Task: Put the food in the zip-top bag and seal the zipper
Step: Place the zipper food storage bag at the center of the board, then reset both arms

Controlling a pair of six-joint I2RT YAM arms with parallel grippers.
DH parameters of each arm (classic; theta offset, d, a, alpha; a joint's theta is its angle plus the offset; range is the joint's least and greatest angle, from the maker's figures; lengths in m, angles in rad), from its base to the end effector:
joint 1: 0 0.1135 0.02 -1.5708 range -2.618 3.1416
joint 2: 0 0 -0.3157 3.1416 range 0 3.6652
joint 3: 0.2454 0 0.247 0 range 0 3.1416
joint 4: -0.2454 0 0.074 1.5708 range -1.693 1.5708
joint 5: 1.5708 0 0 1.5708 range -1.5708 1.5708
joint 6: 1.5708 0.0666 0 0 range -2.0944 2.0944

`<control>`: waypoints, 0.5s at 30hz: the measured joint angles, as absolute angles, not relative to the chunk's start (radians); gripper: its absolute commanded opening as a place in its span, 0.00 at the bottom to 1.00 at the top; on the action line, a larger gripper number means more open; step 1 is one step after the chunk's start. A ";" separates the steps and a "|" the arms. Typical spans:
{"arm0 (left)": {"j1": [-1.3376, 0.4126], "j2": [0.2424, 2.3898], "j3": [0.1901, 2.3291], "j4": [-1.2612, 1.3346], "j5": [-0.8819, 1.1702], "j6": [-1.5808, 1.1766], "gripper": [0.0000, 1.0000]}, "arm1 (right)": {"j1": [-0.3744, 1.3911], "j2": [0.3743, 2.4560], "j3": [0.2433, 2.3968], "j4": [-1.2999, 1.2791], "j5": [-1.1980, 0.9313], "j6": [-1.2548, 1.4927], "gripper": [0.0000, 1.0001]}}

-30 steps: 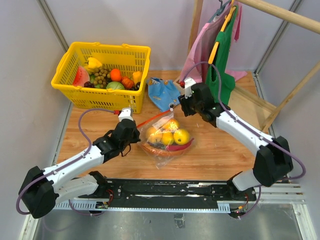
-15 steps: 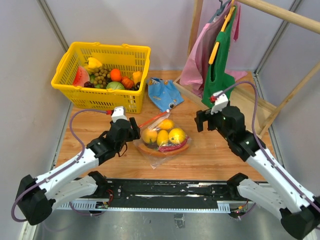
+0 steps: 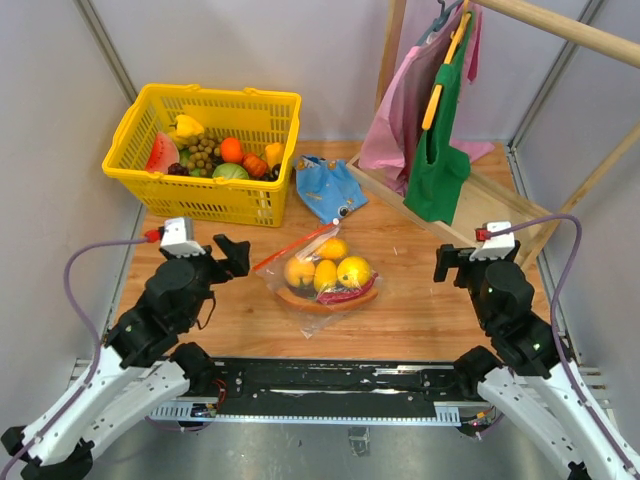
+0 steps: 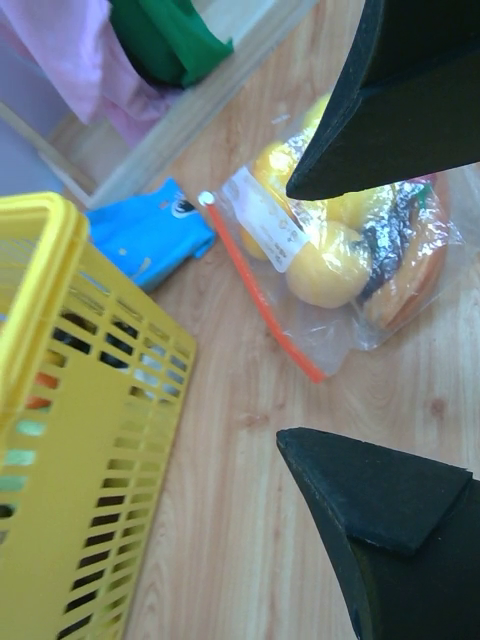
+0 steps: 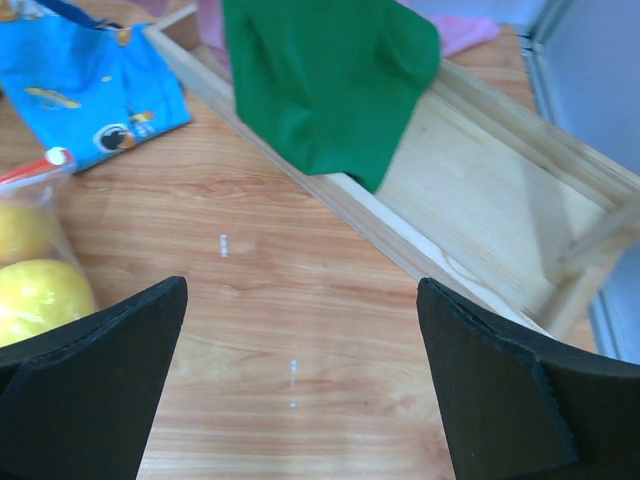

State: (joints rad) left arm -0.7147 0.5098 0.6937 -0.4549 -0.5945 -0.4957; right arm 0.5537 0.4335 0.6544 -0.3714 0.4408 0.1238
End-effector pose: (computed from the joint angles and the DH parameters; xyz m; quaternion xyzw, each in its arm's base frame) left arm 0.0951 -0.0331 0.3358 -0.0930 0.7760 -0.1374 0.6085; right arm 0.0888 0.0215 0.3370 -0.0186 0.7533 0.0551 0.6551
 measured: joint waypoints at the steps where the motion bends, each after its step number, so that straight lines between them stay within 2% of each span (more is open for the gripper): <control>1: -0.715 0.471 0.694 -0.459 -0.596 -0.482 0.99 | 0.554 0.416 0.656 -0.393 0.466 0.126 0.98; 8: -0.715 0.226 0.666 -0.466 -0.599 -0.424 0.99 | 0.554 0.324 0.664 -0.553 0.630 0.153 0.98; 15: -0.715 0.064 0.550 -0.476 -0.591 -0.408 0.99 | 0.554 0.259 0.704 -0.636 0.702 0.162 0.98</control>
